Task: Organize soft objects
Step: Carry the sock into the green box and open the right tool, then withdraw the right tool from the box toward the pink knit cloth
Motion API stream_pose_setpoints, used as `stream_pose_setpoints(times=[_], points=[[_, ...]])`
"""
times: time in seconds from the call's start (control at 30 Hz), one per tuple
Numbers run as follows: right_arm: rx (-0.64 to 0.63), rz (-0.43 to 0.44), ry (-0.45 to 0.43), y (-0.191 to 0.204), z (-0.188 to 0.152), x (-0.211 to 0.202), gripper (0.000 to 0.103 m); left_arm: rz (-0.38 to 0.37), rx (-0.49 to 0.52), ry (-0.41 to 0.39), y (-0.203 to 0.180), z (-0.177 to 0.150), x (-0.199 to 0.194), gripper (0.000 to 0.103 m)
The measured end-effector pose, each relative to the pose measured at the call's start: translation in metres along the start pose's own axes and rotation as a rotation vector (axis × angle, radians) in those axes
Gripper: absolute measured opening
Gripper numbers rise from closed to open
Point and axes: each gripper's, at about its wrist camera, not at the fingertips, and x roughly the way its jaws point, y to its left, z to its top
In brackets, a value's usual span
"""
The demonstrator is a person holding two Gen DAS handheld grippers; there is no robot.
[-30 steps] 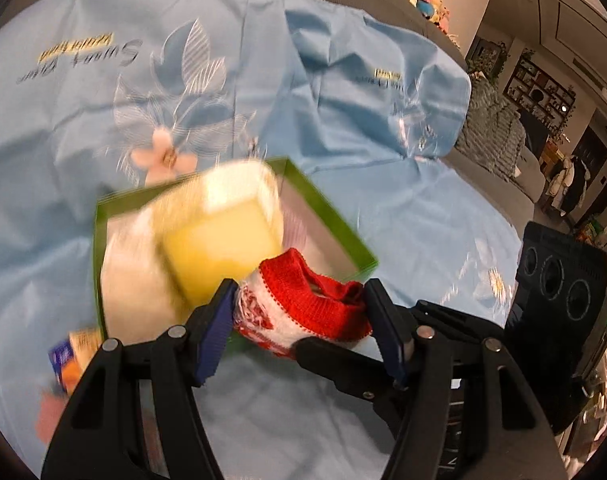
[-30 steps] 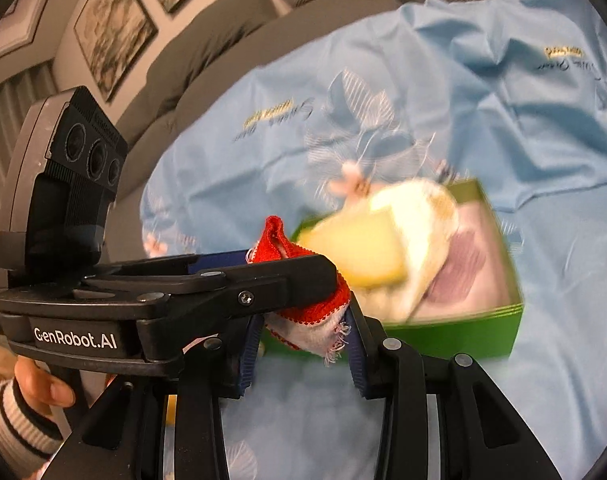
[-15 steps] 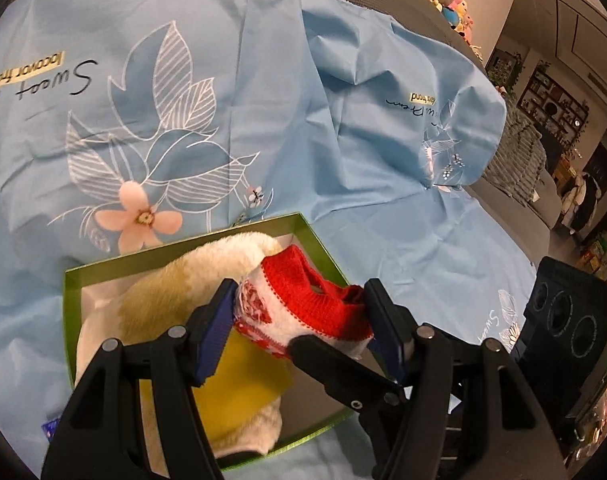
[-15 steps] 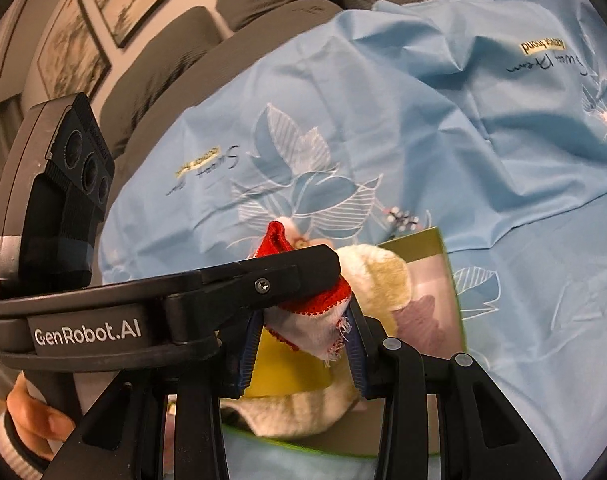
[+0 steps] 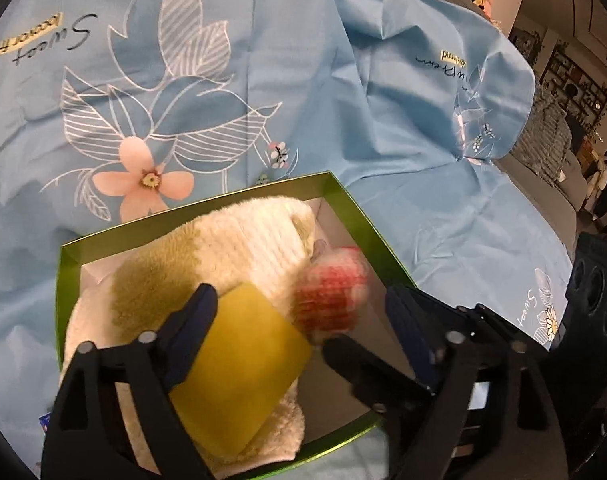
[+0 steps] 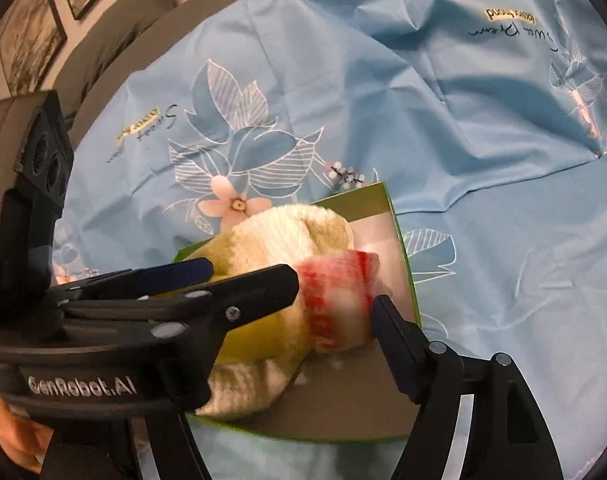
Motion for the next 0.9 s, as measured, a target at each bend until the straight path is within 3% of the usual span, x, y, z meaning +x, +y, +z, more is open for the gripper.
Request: stream_pose_setpoints(times=[0.23, 0.3, 0.43, 0.67, 0.9], points=[[-0.101, -0.108, -0.001, 0.012, -0.014, -0.025, 0.075, 0.058, 0.033, -0.024, -0.007, -0.012, -0.02, 0.094], [-0.115, -0.144, 0.0, 0.016, -0.02, -0.031, 0.079, 0.076, 0.038, -0.026, -0.009, -0.018, -0.027, 0.102], [-0.129, -0.195, -0.004, 0.022, -0.032, -0.043, 0.083, 0.094, 0.036, -0.046, -0.01, -0.034, -0.041, 0.102], [-0.143, -0.214, 0.012, 0.035, -0.052, -0.063, 0.083, 0.161, 0.046, -0.087, -0.011, -0.062, -0.075, 0.102], [-0.133, -0.172, 0.004, 0.054, -0.076, -0.09, 0.083, 0.172, -0.006, -0.101, -0.006, -0.091, -0.108, 0.102]])
